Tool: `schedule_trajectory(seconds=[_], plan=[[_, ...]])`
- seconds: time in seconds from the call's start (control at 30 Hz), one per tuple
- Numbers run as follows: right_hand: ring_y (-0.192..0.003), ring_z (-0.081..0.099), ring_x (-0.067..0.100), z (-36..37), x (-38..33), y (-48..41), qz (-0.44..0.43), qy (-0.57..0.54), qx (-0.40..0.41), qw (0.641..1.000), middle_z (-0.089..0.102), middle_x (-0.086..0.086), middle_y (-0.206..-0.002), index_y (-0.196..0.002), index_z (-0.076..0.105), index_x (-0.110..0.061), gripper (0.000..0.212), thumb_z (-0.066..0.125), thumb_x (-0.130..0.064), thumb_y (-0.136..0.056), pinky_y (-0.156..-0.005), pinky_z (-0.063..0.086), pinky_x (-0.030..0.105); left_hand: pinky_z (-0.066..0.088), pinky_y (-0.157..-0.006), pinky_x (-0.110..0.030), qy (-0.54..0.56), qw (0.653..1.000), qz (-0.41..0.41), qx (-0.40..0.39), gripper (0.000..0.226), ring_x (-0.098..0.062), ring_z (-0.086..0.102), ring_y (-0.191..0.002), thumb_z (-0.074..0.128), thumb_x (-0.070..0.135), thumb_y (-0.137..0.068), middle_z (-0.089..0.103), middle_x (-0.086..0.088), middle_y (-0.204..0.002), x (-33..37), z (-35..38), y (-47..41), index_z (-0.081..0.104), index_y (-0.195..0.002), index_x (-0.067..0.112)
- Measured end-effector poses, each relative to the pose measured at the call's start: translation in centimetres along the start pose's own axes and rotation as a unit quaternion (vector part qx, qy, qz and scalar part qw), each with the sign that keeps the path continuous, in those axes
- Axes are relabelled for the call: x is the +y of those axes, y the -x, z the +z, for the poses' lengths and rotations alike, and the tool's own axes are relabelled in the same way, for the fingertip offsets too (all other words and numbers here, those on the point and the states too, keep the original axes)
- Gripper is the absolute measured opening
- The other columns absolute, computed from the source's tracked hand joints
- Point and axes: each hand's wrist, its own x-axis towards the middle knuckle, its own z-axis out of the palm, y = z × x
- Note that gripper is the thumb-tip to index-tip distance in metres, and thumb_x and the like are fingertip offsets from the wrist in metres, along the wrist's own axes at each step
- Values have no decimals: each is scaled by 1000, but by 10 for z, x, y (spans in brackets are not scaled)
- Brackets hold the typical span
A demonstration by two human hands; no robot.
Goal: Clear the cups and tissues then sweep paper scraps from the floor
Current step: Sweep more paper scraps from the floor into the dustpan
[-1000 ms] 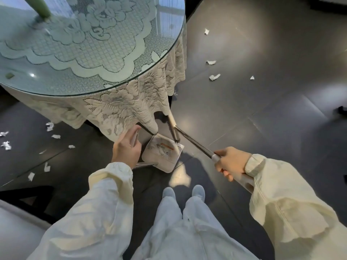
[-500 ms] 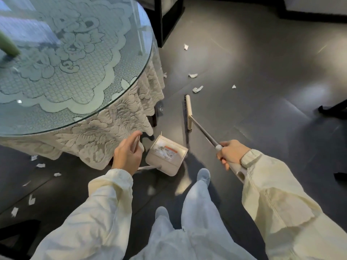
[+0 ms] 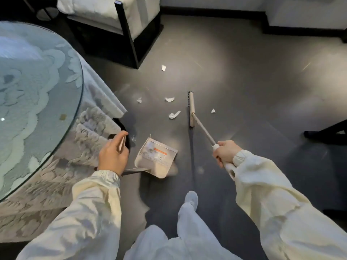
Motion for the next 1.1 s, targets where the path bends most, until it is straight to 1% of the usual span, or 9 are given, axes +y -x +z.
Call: schedule_trajectory(seconds=[0.17,0.23,0.4,0.53,0.63,0.73,0.87,0.97,1.1], plan=[[-47,40,20,-74,-18,-45,28,-16,9,999,44,7,-58,-78,47,-7,12,44,0,-87,-44,37,26,43,-80,-38,2,1000,-6,-6,47,-28,50,-73,58,-4,-78,61,-14,-87,59,45,-51,62,-117,21],[-46,39,19,-96,-26,-58,46,-37,14,998,43,6,-60,-91,51,-5,10,44,2,-88,-39,36,22,41,-78,-35,2,1000,-7,-18,47,-29,51,-75,57,-3,-79,60,-15,-89,73,61,-71,61,-118,22],[-46,36,18,-139,-46,-97,59,-99,29,993,42,6,-63,-129,47,-1,41,41,8,-89,-31,33,12,44,-80,-39,-6,999,10,-41,46,-36,58,-84,58,-3,-80,61,-18,-95,110,101,-123,60,-119,22],[-47,36,18,-161,-58,-132,81,-88,37,992,40,6,-62,-85,48,-7,17,40,8,-88,-32,32,13,47,-79,-44,-16,998,-5,-66,48,-38,57,-82,58,-1,-81,57,-16,-89,137,129,-161,60,-122,24],[-47,37,18,-172,-68,-163,93,-64,24,993,41,6,-60,-79,44,-8,19,40,8,-89,-35,33,16,46,-76,-43,-17,998,-17,-65,47,-37,57,-78,58,1,-82,54,-12,-85,147,144,-176,60,-121,27],[-45,37,17,-172,-82,-189,104,-107,-11,989,40,6,-62,-115,50,-7,33,41,10,-89,-34,33,17,44,-75,-39,-16,998,-21,-57,47,-35,56,-77,58,1,-82,54,-9,-84,154,154,-193,60,-121,28],[-45,36,15,-160,-93,-205,112,-112,-65,985,41,5,-64,-146,30,-12,60,41,9,-91,-34,33,14,45,-76,-39,-16,998,-38,-45,47,-35,57,-79,58,1,-82,57,-12,-86,167,164,-207,60,-120,27],[-45,36,13,-151,-101,-208,115,-124,-117,979,42,5,-65,-151,18,-18,71,42,10,-90,-34,33,14,47,-76,-42,-14,998,-48,-42,45,-35,57,-79,57,1,-83,56,-11,-86,178,171,-213,60,-120,27],[-40,35,10,-166,-115,-214,108,-124,-156,974,40,4,-64,-148,29,-18,66,43,10,-89,-34,32,12,47,-73,-42,-25,998,-54,-35,45,-37,57,-76,56,-3,-83,56,-15,-82,190,175,-209,62,-118,25]])
